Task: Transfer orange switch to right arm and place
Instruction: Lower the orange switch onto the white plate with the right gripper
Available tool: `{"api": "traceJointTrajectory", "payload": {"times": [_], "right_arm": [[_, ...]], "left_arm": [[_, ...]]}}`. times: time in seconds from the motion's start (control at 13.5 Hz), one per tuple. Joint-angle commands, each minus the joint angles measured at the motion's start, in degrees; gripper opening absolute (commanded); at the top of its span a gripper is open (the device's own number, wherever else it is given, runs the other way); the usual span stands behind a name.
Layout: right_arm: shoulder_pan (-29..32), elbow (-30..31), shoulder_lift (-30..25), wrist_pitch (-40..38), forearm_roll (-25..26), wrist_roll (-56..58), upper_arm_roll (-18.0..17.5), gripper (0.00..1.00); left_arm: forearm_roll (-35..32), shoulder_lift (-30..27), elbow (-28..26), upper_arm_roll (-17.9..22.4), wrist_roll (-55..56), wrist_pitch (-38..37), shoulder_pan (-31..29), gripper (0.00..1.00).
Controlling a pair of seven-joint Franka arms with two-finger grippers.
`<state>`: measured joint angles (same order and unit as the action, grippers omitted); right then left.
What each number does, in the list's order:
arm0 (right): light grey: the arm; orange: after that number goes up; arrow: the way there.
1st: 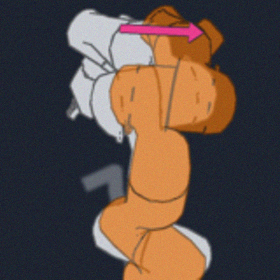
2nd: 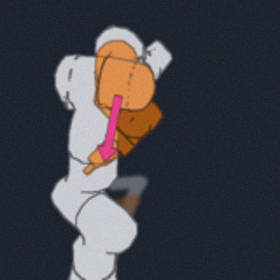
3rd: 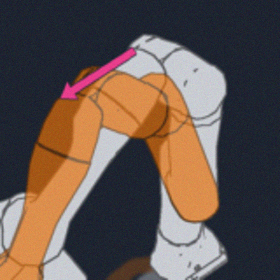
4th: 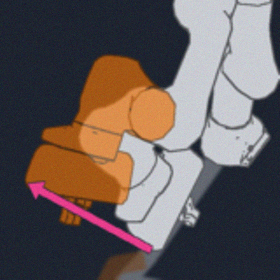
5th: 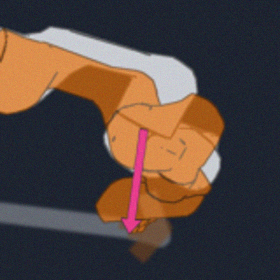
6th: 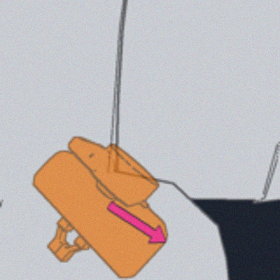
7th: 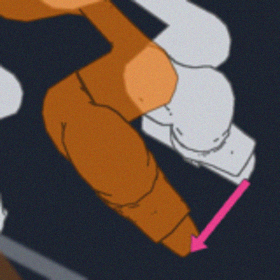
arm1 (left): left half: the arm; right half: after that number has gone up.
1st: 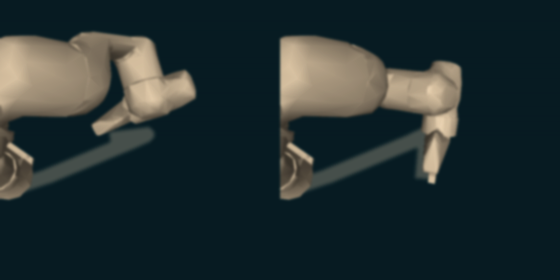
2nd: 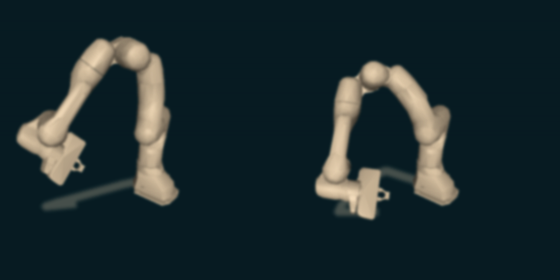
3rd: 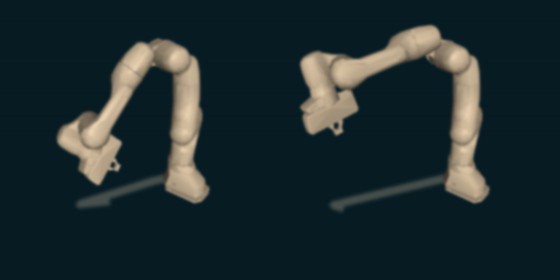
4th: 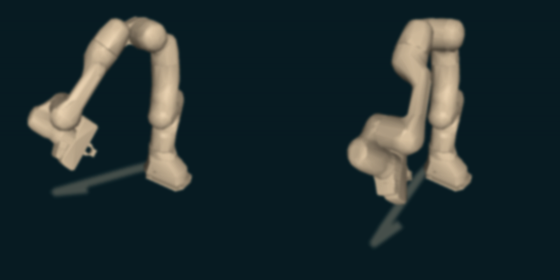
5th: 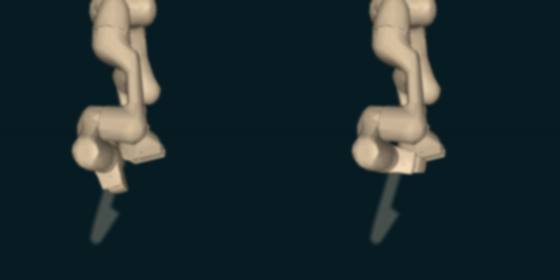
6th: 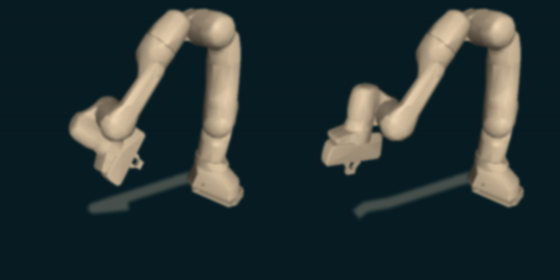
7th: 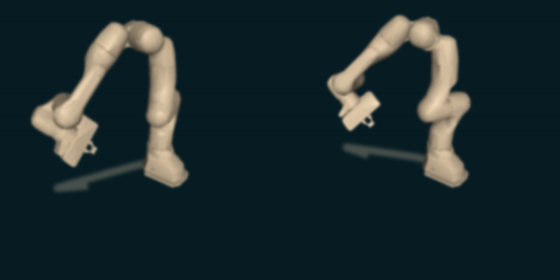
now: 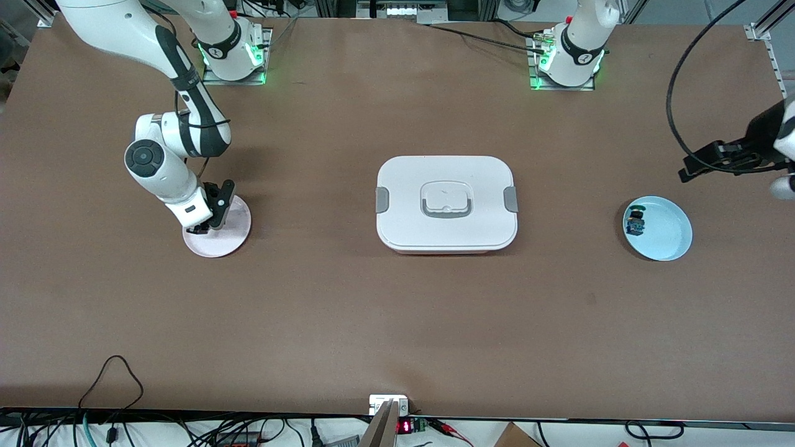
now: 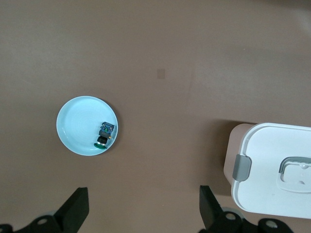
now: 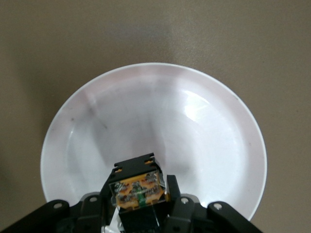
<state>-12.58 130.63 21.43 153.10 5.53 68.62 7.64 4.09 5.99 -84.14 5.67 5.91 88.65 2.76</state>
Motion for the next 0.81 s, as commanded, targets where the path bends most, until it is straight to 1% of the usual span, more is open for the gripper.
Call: {"api": "traceJointTrajectory", "payload": {"times": [0.0, 0.07, 0.15, 0.22, 0.44, 0.74], "right_arm": [[-0.2, 0.7, 0.5, 2.0, 0.4, -0.1, 0.1, 0.16], [-0.2, 0.7, 0.3, 1.8, -0.2, -0.8, 0.1, 0.69], [-0.2, 0.6, -0.2, 1.5, -0.2, -0.9, 0.1, 1.00], [-0.1, 0.6, -0.9, 0.6, -0.2, -0.9, 0.1, 1.00], [-0.1, 0.2, -4.3, -1.7, -0.2, -1.1, 0.1, 1.00], [0.2, -2.7, -8.9, -9.5, -1.0, -1.9, 0.3, 1.00]], "left_arm": [[0.9, -0.7, 0.6, -0.2, -4.1, -2.8, -0.9, 1.00], [0.6, -0.8, 0.6, -0.7, -4.5, -4.5, -0.9, 1.00], [0.1, -0.7, 0.6, -1.0, -4.5, -6.1, -0.7, 1.00], [-0.8, -0.7, 0.6, -1.1, -4.2, -6.8, -0.3, 1.00], [-0.9, -0.8, 0.6, -0.7, -4.0, -7.3, -0.5, 1.00], [-1.0, -0.8, 0.6, -1.1, -4.0, -7.1, -0.4, 1.00]]}}
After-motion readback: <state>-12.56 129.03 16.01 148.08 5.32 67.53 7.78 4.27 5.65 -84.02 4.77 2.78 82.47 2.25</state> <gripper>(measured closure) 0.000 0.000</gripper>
